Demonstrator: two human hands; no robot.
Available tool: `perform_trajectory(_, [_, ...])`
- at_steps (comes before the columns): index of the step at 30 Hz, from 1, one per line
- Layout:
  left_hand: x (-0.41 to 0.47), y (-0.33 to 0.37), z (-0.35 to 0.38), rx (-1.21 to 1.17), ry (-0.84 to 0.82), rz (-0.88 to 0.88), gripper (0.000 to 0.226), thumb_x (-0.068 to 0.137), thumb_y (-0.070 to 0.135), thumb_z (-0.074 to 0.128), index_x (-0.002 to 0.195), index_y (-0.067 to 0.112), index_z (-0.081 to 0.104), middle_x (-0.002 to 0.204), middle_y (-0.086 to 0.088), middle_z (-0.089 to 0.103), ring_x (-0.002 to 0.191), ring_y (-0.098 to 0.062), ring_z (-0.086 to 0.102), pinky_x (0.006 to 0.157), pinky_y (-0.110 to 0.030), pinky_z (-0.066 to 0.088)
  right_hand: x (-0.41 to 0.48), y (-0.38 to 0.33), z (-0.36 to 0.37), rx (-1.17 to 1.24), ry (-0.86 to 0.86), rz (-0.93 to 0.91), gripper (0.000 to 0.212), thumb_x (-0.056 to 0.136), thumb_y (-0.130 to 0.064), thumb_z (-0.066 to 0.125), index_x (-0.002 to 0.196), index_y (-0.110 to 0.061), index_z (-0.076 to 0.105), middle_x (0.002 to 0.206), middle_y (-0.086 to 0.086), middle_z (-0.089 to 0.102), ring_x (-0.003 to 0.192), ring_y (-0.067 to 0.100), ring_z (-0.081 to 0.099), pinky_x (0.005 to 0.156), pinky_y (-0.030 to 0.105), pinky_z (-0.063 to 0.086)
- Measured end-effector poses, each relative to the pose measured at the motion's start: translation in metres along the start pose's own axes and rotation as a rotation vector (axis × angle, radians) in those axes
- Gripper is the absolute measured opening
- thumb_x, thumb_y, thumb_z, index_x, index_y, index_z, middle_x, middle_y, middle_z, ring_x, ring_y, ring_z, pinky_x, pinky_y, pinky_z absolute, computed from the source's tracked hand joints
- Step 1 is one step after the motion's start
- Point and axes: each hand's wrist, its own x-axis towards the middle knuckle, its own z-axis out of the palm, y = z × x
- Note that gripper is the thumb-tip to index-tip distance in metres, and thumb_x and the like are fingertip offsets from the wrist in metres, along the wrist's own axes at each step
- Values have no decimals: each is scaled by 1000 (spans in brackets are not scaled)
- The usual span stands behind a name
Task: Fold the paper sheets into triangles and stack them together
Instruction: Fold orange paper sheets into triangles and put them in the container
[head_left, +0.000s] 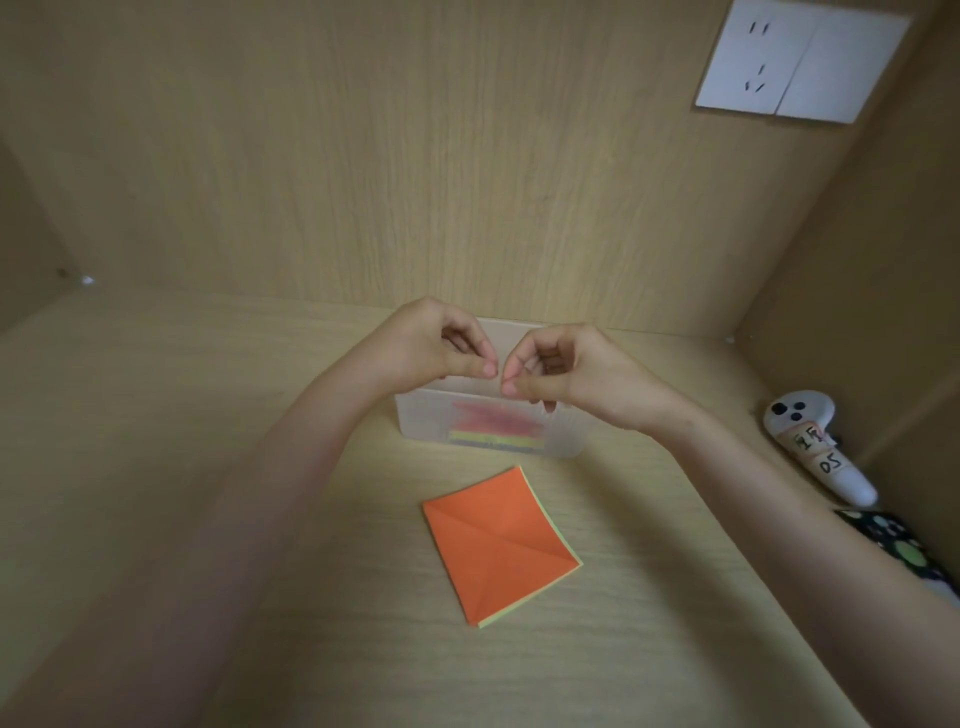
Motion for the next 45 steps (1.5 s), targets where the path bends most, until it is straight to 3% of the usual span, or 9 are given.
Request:
perform_trajectory(6, [-41,-9,18,-26,-49,-30,12,71,8,79,71,16,70,53,16,62,52,8,53,53,-5,38,-37,13,32,-351,-64,60,20,73,-21,79,86,-11,69,73,-5,62,57,0,51,56,9,39])
perform_trajectory(10, [-54,-36,41,27,-126,-186,18,68,12,82,77,21,69,73,7,66,62,2,57,64,-11,46,-52,36,50,-539,16,203,48,65,-42,80,103,-17,64,93,-3,58,77,8,53,71,23,43])
perform_trajectory(14, [-60,-53,53,106,-163,-260,48,57,17,89,99,18,64,86,7,59,67,2,52,65,-9,44,-61,44,61,-654,-44,256,53,63,-49,78,102,-16,61,99,2,46,94,19,50,81,29,41])
perform_trajectory(22, [-64,-58,58,70,-166,-222,43,54,1,87,82,21,62,72,9,60,48,8,51,58,-17,46,-67,44,70,-592,33,219,42,65,-37,78,99,-18,61,98,1,50,94,18,51,79,29,41])
perform_trajectory(27, [-71,-61,59,34,-88,-191,42,53,-1,86,80,21,63,70,6,60,52,-1,51,58,-20,46,-71,47,76,-615,134,170,35,70,-32,75,100,-19,60,99,0,54,97,19,52,81,32,42])
perform_trajectory(32, [-73,-65,58,-12,-68,-185,39,55,-3,85,78,19,63,67,5,60,50,3,49,57,-17,45,-74,47,79,-521,283,132,32,71,-24,77,102,-24,68,94,-8,56,89,12,55,81,27,43])
perform_trajectory(38, [-73,-62,58,35,-22,-187,33,58,1,84,71,24,65,67,1,65,61,-9,56,62,-21,45,-70,53,77,-402,341,142,48,65,-16,81,110,-20,63,92,-8,53,84,8,46,79,20,38])
perform_trajectory(41, [-73,-60,56,80,-1,-191,25,63,5,82,78,22,71,74,-1,69,67,-11,60,68,-23,47,-70,56,76,-379,340,163,31,67,-13,80,93,-19,65,82,-7,56,74,10,49,75,26,42])
perform_trajectory(45, [-77,-59,56,130,38,-178,24,68,8,78,88,21,75,78,7,69,69,-2,60,69,-19,46,-71,60,76,-275,397,188,21,67,-9,80,74,-20,63,71,-12,57,63,3,50,64,19,42])
